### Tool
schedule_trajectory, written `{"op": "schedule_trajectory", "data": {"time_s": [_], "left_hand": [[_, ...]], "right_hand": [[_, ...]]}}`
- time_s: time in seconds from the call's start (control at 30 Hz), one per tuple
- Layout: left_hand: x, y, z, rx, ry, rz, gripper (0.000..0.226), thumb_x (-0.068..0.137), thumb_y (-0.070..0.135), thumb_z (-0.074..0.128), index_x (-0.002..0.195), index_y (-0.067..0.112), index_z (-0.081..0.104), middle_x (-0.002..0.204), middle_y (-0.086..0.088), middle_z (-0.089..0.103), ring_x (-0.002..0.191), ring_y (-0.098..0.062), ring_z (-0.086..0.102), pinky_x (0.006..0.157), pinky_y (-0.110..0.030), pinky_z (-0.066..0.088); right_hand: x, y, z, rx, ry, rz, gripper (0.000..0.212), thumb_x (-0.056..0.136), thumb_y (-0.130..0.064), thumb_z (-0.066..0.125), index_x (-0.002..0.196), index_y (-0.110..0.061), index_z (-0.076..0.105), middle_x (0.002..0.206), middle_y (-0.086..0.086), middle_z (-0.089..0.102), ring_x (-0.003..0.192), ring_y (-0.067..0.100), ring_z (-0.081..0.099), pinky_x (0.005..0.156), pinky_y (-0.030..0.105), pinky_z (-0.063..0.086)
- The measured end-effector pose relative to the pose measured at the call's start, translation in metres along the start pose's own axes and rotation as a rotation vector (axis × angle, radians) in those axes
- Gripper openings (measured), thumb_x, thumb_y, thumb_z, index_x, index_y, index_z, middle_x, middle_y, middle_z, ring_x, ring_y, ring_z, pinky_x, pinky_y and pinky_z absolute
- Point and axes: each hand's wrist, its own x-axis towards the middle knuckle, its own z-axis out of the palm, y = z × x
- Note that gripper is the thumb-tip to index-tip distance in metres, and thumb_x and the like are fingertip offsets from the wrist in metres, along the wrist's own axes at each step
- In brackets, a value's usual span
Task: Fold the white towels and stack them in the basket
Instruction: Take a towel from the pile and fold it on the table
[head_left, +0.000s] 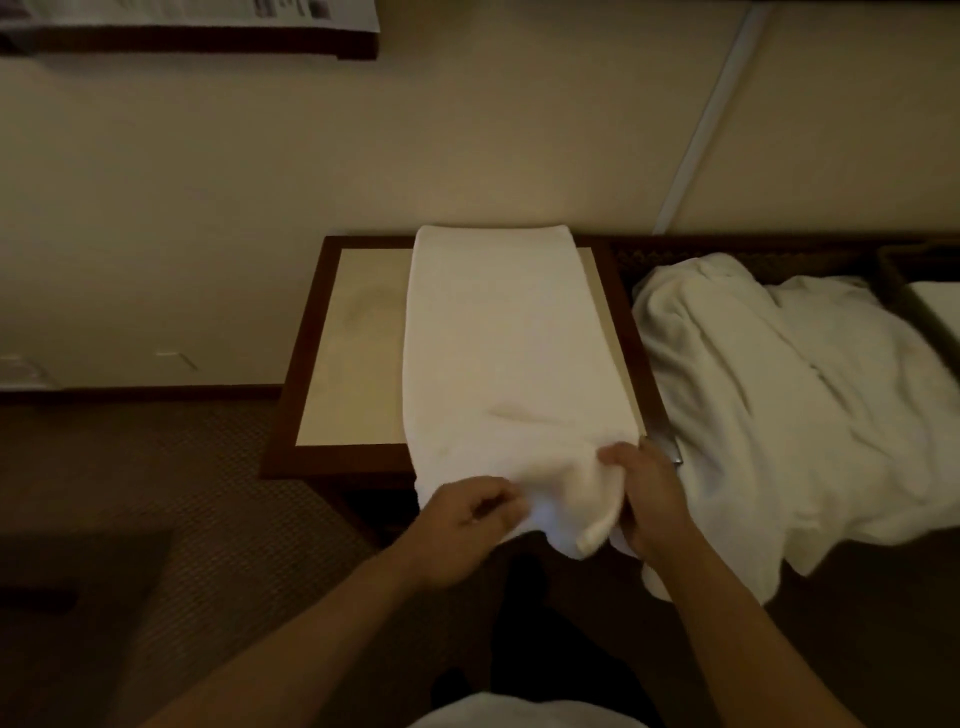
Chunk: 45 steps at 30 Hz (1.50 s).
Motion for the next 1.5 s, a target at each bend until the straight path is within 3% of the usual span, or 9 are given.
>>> {"op": "schedule_trajectory", "data": {"time_s": [0.1,0.23,0.43,0.53,0.7,0.93,1.03,1.17,1.5], "left_hand": [[0.001,-0.063,-0.007,-0.082,0.359,-0.334,0.023,0.103,0.019,0.055,0.087,0.028,0.069,0.090,0.006,0.067,0.094,-0.017,0.063,0.083,-0.031,0.047],[0.016,-0.110,-0.024,-0.323,0.684,-0.700,0.037,0.104,0.022,0.053,0.140,0.012,0.050,0.134,-0.008,0.055,0.117,-0.028,0.055,0.096,-0.039,0.046],[0.038,-0.121,-0.020,-0.318,0.385,-0.782,0.025,0.100,0.016,0.054,0.122,0.009,0.063,0.113,-0.006,0.065,0.103,-0.025,0.062,0.086,-0.038,0.050],[0.039,-0.129,-0.022,-0.373,0.509,-0.766,0.018,0.096,0.011,0.054,0.110,0.010,0.066,0.118,-0.015,0.067,0.107,-0.031,0.063,0.097,-0.047,0.051],[0.046,-0.122,-0.029,-0.740,0.661,-0.629,0.033,0.107,0.034,0.046,0.123,0.013,0.066,0.116,-0.005,0.072,0.110,-0.024,0.065,0.102,-0.043,0.049],[0.041,-0.125,-0.037,-0.772,0.599,-0.628,0.030,0.106,0.025,0.049,0.125,0.009,0.065,0.122,-0.008,0.072,0.114,-0.026,0.065,0.100,-0.044,0.048],[0.039,-0.124,-0.039,-0.635,0.577,-0.656,0.023,0.106,0.019,0.049,0.116,0.009,0.067,0.119,-0.011,0.071,0.111,-0.028,0.064,0.096,-0.043,0.051],[0.040,-0.123,-0.040,-0.079,0.600,-0.647,0.014,0.104,0.021,0.054,0.096,0.016,0.065,0.097,-0.001,0.066,0.101,-0.026,0.061,0.087,-0.034,0.045],[0.048,-0.126,-0.021,0.085,0.795,-0.724,0.031,0.106,0.019,0.046,0.130,0.003,0.059,0.124,-0.021,0.061,0.107,-0.033,0.055,0.088,-0.038,0.040]], "right_hand": [[0.014,0.022,-0.030,-0.172,0.113,0.146,0.020,0.091,0.000,0.056,0.102,-0.006,0.071,0.095,0.013,0.068,0.088,0.032,0.062,0.069,0.036,0.048],[0.034,0.043,-0.046,-0.203,0.103,0.230,0.018,0.083,-0.001,0.058,0.093,-0.002,0.073,0.102,0.023,0.071,0.097,0.041,0.065,0.080,0.043,0.052],[0.054,0.039,-0.056,-0.218,0.103,0.151,0.014,0.080,-0.004,0.057,0.083,-0.004,0.070,0.091,0.017,0.070,0.091,0.034,0.062,0.082,0.042,0.049],[0.064,0.041,-0.067,-0.408,0.091,0.142,0.015,0.090,0.000,0.050,0.086,-0.002,0.065,0.088,0.013,0.065,0.079,0.026,0.058,0.063,0.032,0.043],[0.081,0.059,-0.071,-0.418,-0.053,0.103,0.011,0.099,-0.024,0.063,0.098,-0.025,0.074,0.103,0.000,0.075,0.098,0.020,0.070,0.087,0.040,0.056],[0.084,0.063,-0.081,-0.312,0.081,-0.034,0.016,0.099,-0.014,0.062,0.094,-0.025,0.073,0.094,-0.010,0.074,0.084,0.007,0.069,0.073,0.021,0.054],[0.089,0.060,-0.083,-0.467,0.055,-0.074,0.018,0.100,-0.020,0.061,0.085,-0.020,0.070,0.088,-0.007,0.071,0.081,0.008,0.065,0.068,0.017,0.049],[0.101,0.064,-0.091,-0.715,0.071,-0.110,0.019,0.100,-0.025,0.062,0.084,-0.018,0.071,0.081,-0.006,0.068,0.079,0.013,0.062,0.065,0.023,0.043],[0.105,0.077,-0.084,-0.827,0.092,-0.110,0.023,0.096,-0.029,0.066,0.081,-0.013,0.071,0.077,0.001,0.069,0.074,0.016,0.061,0.062,0.024,0.041]]}}
